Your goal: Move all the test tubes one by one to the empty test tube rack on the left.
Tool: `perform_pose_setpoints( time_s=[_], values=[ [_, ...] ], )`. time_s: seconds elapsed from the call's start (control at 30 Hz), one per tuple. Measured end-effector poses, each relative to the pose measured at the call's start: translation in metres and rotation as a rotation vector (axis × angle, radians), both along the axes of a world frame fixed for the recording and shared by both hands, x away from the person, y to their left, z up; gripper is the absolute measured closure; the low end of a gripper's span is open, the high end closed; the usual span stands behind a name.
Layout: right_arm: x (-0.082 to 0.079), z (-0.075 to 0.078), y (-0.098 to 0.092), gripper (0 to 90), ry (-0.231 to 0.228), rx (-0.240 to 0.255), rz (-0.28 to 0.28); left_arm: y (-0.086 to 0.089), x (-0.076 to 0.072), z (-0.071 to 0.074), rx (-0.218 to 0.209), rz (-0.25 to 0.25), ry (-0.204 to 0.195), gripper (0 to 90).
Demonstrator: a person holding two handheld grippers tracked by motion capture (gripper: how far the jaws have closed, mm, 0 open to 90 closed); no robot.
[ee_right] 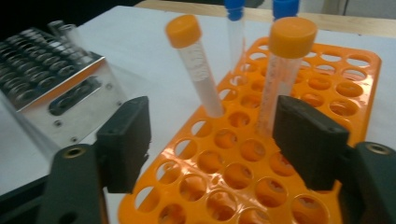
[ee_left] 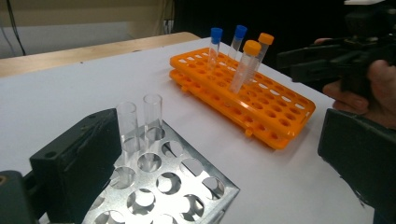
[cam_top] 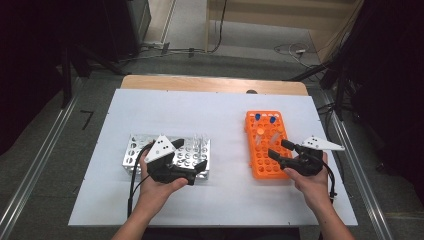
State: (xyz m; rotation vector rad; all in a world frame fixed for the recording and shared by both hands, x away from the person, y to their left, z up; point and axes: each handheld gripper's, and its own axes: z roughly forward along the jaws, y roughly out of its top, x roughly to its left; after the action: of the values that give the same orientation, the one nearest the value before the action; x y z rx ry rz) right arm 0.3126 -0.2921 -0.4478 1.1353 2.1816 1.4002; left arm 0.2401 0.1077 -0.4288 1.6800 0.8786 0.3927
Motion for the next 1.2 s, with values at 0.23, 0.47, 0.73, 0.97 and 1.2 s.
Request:
perform_pose_setpoints(
  time_s=[0.23,0.47,0.73,0.97,1.2],
  values=[
    [0.024,-0.009,0.009,49.8,0.088,-0.048,-0.097,0.002,-0.002,-0.002,0.001,0.004,-0.005,0.0],
    [0.035,-0.012,0.013,59.1,0.135,-0.067,-0.142,0.002,-0.003,-0.003,0.004,0.003,-0.004,0.0],
    [0.042,-0.013,0.019,68.1,0.166,-0.128,-0.165,0.0,-0.003,-0.004,0.009,0.002,0.003,0.0],
    [0.045,-0.012,0.025,71.7,0.152,-0.164,-0.186,-0.001,-0.003,-0.004,0.015,-0.002,0.004,0.0],
    [0.041,-0.011,0.024,72.7,0.098,-0.156,-0.192,-0.002,-0.003,-0.004,0.02,-0.006,0.003,0.0]
  ],
)
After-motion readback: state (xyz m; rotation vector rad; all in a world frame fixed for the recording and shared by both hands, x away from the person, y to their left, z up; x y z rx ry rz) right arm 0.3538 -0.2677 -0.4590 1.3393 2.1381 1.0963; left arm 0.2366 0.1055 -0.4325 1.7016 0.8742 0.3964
